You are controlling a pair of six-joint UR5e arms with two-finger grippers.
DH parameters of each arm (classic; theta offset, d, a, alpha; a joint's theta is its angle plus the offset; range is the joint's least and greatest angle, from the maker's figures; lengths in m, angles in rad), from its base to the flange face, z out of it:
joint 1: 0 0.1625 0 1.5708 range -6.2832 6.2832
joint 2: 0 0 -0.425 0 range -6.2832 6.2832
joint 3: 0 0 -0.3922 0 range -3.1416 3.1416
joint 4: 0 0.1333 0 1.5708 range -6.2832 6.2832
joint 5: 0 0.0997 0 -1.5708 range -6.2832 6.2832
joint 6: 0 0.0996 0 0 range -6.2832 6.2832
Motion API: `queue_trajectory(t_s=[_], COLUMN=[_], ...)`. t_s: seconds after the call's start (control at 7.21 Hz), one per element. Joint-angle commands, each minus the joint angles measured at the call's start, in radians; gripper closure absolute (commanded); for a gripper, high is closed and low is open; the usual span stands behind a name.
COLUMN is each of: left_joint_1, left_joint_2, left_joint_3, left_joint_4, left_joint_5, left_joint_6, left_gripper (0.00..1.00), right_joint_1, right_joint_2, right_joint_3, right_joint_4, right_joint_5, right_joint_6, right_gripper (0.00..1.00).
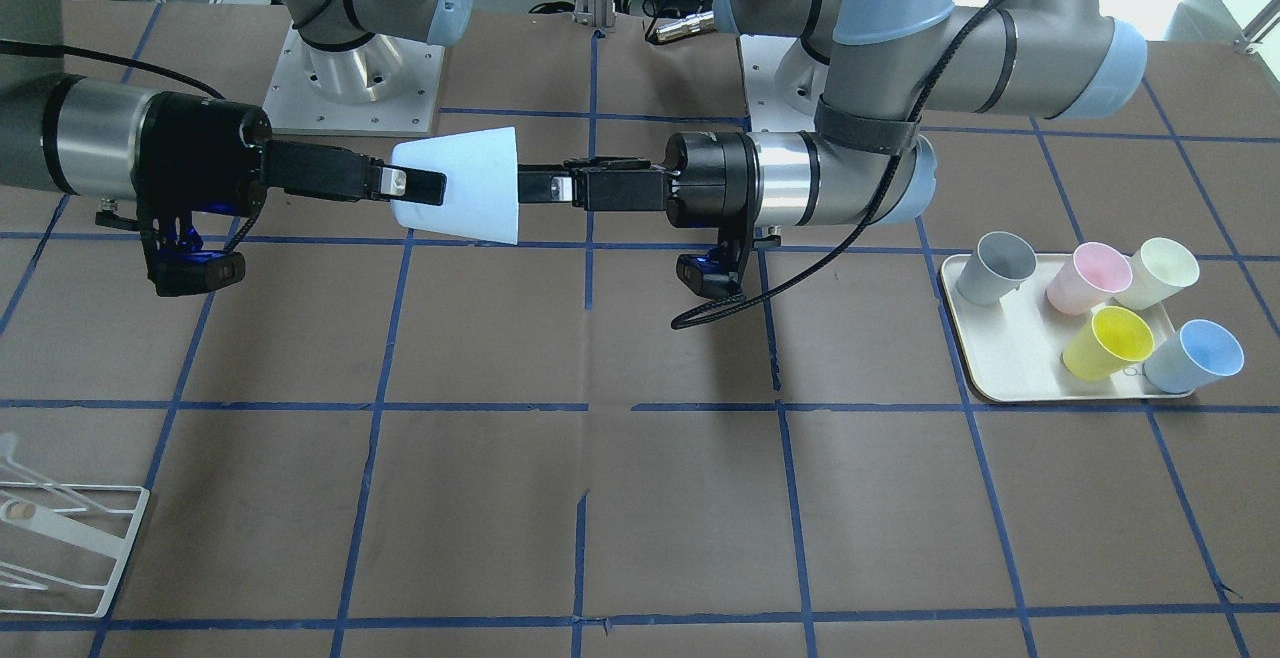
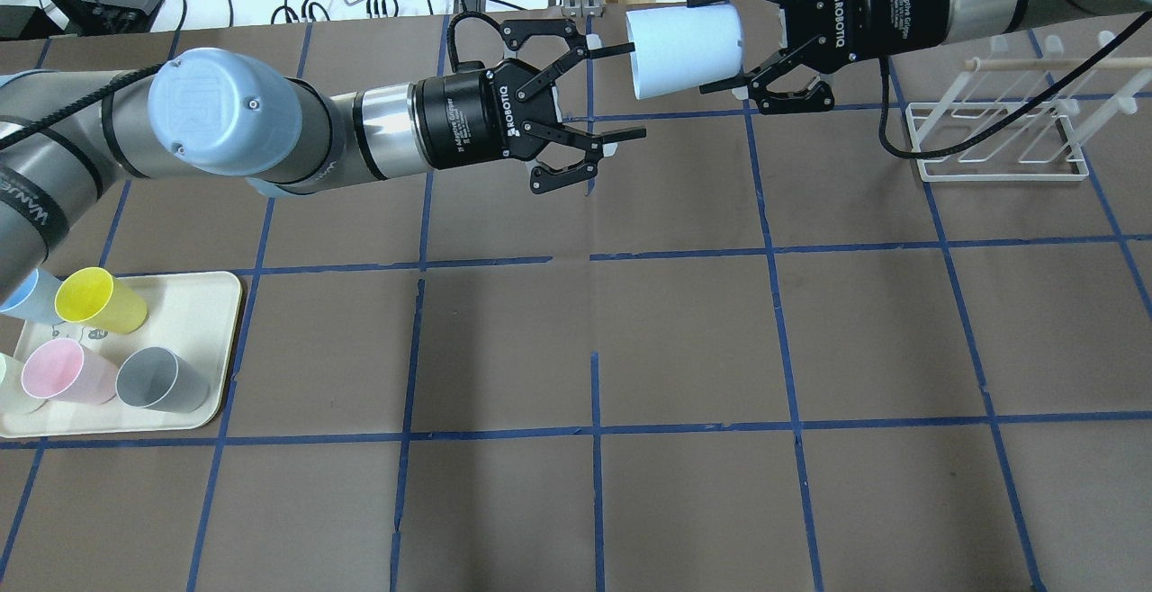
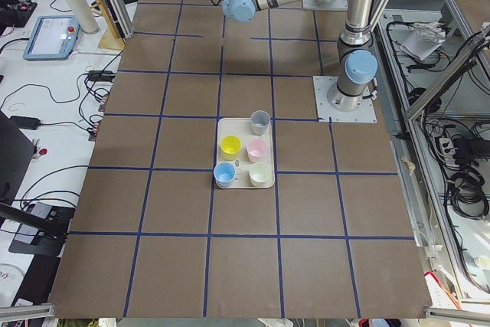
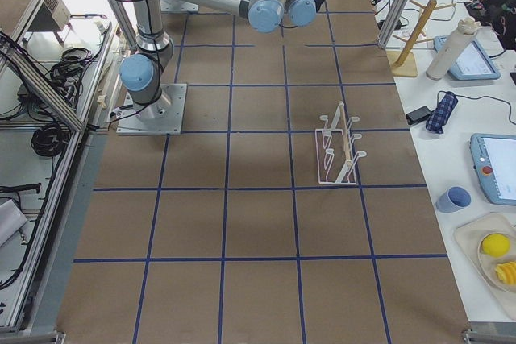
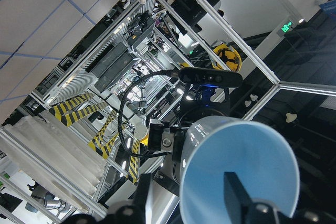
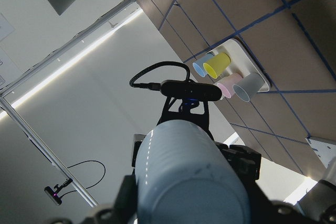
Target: Transfer IKEA cup to right arm and place on rack
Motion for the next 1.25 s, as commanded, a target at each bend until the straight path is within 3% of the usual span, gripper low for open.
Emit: queue_trajectory(t_s=[0.0,0.14,0.28,0.42,0.55,0.69,0.83,1.11], left_joint_1=[0.097,0.169,0.218,0.229,0.235,0.237,0.235,0.223], left_joint_2=[0.001,0.007,0.016,0.022,0.024,0.025,0.036,0.086], left_joint_3=[0.015,0.032,0.076,0.137,0.204,0.258,0.277,0.267], left_joint_4=[-0.001,0.014,0.017,0.019,0.052,0.174,0.317,0.461], left_joint_5=[0.090,0.256,0.384,0.499,0.692,0.943,1.208,1.534], left_joint_6=[-0.043,-0.088,-0.097,-0.120,-0.135,-0.214,-0.315,-0.316], left_gripper=[0.00,0.00,0.02,0.04,0.06,0.05,0.04,0.04], right_joint_1=[-0.005,-0.005,0.001,0.011,0.047,0.073,0.075,0.075], right_joint_2=[0.000,-0.006,-0.013,-0.015,-0.015,-0.013,-0.007,-0.001], right_joint_3=[-0.003,-0.001,-0.001,0.003,0.002,0.002,-0.001,-0.012], right_joint_4=[-0.044,-0.092,-0.209,-0.406,-0.540,-0.692,-0.768,-0.917], right_joint_5=[0.024,0.007,-0.112,-0.278,-0.421,-0.565,-0.697,-0.986], right_joint_6=[0.007,0.018,0.044,0.102,0.137,0.145,0.159,0.138], right_gripper=[0.49,0.50,0.50,0.50,0.50,0.50,0.50,0.50])
